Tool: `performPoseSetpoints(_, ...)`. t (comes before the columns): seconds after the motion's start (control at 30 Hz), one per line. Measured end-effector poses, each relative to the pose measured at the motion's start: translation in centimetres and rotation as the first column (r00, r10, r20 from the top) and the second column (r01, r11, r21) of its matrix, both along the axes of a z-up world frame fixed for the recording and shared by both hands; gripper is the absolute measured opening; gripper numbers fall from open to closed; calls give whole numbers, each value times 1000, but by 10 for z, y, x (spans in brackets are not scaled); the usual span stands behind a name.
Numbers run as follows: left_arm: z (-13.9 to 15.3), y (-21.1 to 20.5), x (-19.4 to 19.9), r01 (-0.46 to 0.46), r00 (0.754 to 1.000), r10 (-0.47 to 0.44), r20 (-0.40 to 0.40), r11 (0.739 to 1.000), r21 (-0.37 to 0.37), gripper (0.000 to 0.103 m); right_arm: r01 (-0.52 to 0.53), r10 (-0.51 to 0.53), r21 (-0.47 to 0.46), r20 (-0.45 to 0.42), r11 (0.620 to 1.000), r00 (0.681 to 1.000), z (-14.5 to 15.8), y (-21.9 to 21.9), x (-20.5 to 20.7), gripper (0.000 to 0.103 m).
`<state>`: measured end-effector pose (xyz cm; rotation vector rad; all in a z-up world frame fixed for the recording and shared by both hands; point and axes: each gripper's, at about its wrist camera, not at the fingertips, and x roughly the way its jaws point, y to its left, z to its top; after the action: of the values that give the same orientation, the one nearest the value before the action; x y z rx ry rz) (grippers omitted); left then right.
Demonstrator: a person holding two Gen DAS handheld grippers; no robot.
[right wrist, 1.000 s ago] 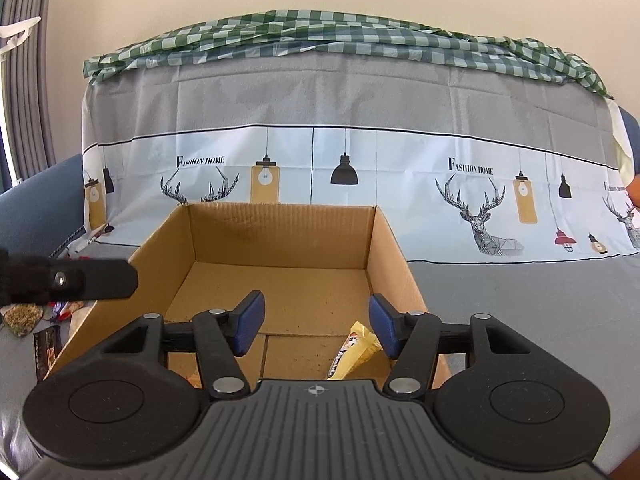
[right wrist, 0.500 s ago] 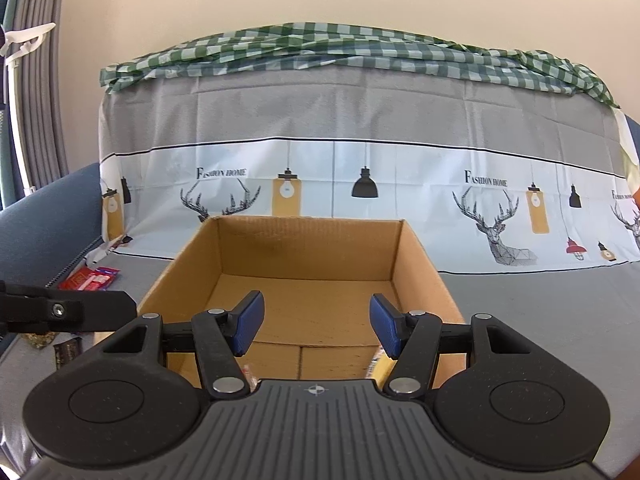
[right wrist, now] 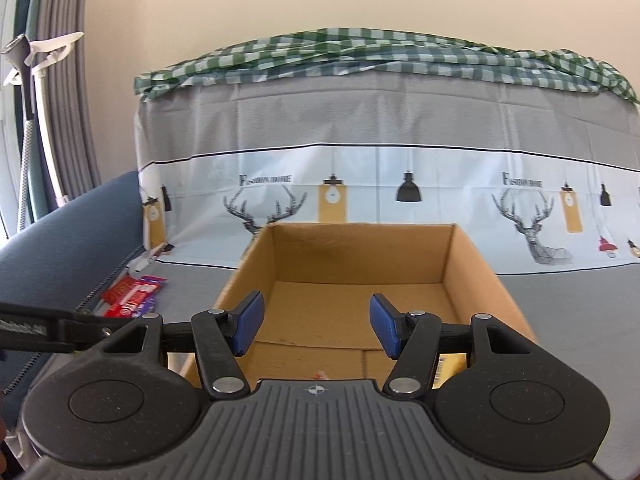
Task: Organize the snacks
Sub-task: 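Move both tools back from the box to the snack pile, then grasp the dark chocolate bar with the left tool while the right tool grasps the white nougat bar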
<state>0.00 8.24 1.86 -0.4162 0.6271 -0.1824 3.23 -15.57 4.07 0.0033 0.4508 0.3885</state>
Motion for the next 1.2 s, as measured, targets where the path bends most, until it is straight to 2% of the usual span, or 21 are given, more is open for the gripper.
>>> performPoseSetpoints(0.13, -7, 19, 1, -74, 995, 78, -64, 996, 54, 26, -30, 31, 20, -9, 999, 999, 1, 16, -1, 60)
performPoseSetpoints(0.23, -13, 30, 3, -107, 988, 112, -103, 993, 53, 26, -57, 58, 28, -13, 998, 998, 2, 29, -1, 60)
performPoseSetpoints(0.6, -18, 44, 2, -124, 979, 135, -154, 989, 82, 26, -134, 136, 62, -31, 989, 990, 1, 68, -6, 58)
performPoseSetpoints(0.73, -20, 67, 3, -159, 971, 173, -165, 983, 97, 26, -163, 166, 66, -47, 984, 985, -1, 81, -8, 54)
performPoseSetpoints(0.8, -27, 86, 5, -208, 958, 217, -185, 976, 64, 26, -178, 182, 69, -56, 982, 982, -3, 88, -9, 54)
performPoseSetpoints(0.87, -41, 106, 6, -273, 935, 262, -240, 962, -16, 26, -193, 197, 62, -70, 979, 978, -7, 96, -10, 54)
performPoseSetpoints(0.93, -53, 120, 7, -324, 913, 297, -280, 945, -55, 26, -207, 211, 51, -93, 977, 973, -13, 105, -10, 54)
performPoseSetpoints(1.1, -80, 138, 10, -403, 866, 353, -355, 912, -75, 29, -230, 228, 9, -169, 973, 959, -27, 130, -3, 54)
performPoseSetpoints(1.2, -92, 141, 14, -418, 849, 372, -375, 907, -47, 43, -237, 231, -13, -184, 971, 955, -33, 142, 0, 54)
